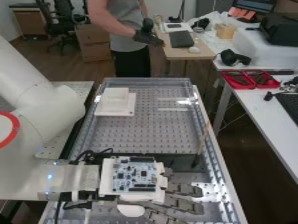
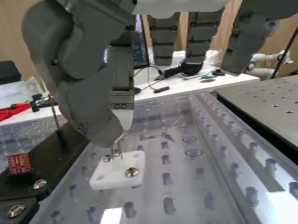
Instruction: Grab the paper clip and place it in the clear container
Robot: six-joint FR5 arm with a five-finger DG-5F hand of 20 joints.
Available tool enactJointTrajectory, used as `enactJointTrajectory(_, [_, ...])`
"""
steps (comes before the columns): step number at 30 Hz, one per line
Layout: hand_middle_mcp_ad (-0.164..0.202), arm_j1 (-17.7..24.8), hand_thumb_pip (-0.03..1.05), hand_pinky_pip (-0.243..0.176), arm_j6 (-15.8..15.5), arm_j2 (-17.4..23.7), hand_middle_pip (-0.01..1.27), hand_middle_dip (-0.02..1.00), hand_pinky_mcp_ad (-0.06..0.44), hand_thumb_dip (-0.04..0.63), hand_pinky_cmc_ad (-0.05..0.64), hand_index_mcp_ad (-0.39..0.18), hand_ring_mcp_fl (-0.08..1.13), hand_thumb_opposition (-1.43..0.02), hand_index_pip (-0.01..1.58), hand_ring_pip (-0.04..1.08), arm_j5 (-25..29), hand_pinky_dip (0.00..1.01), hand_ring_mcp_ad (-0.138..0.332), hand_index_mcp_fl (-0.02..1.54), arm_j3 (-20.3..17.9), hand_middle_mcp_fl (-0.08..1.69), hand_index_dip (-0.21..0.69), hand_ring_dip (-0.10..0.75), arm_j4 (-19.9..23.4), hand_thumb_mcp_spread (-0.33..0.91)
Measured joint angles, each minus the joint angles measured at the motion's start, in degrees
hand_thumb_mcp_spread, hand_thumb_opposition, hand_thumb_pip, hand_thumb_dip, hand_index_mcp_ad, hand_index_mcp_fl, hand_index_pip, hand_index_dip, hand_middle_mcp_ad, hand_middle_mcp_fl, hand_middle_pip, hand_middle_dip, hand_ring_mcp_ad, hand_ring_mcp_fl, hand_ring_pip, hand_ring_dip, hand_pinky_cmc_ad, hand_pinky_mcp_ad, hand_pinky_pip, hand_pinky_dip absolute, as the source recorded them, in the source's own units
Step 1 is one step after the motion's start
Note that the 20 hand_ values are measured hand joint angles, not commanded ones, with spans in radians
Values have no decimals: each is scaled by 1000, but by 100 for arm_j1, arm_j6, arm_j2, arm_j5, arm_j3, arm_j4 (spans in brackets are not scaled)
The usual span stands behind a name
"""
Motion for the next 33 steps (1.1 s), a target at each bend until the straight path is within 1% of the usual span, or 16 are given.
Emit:
enactJointTrajectory(9, [82, 6, 677, -75, 30, -16, 138, 188, 295, 281, 346, -161, 0, -897, 1513, 96, -5, 257, 145, 290, 0, 9, 110, 112, 5, 445])
enactJointTrajectory(13, [82, 7, 682, -75, 37, -20, 138, 188, 295, 300, 346, -161, 0, -897, 1510, 96, -6, 257, 145, 290, 3, 9, 106, 112, 4, 445])
enactJointTrajectory(25, [82, 1, 691, -75, 27, -60, 138, 188, 295, 297, 344, -161, 0, -897, 1499, 96, -8, 257, 145, 288, 56, 5, 110, 112, -32, 445])
enactJointTrajectory(30, [82, 5, 691, -75, 33, -85, 138, 188, 295, 297, 344, -159, 0, -897, 1508, 96, -7, 257, 145, 307, 85, 9, 110, 112, -38, 445])
enactJointTrajectory(33, [82, 10, 686, -75, 29, -97, 138, 188, 297, 297, 344, -162, 0, -897, 1543, 96, -7, 257, 145, 347, 97, 9, 110, 112, -42, 445])
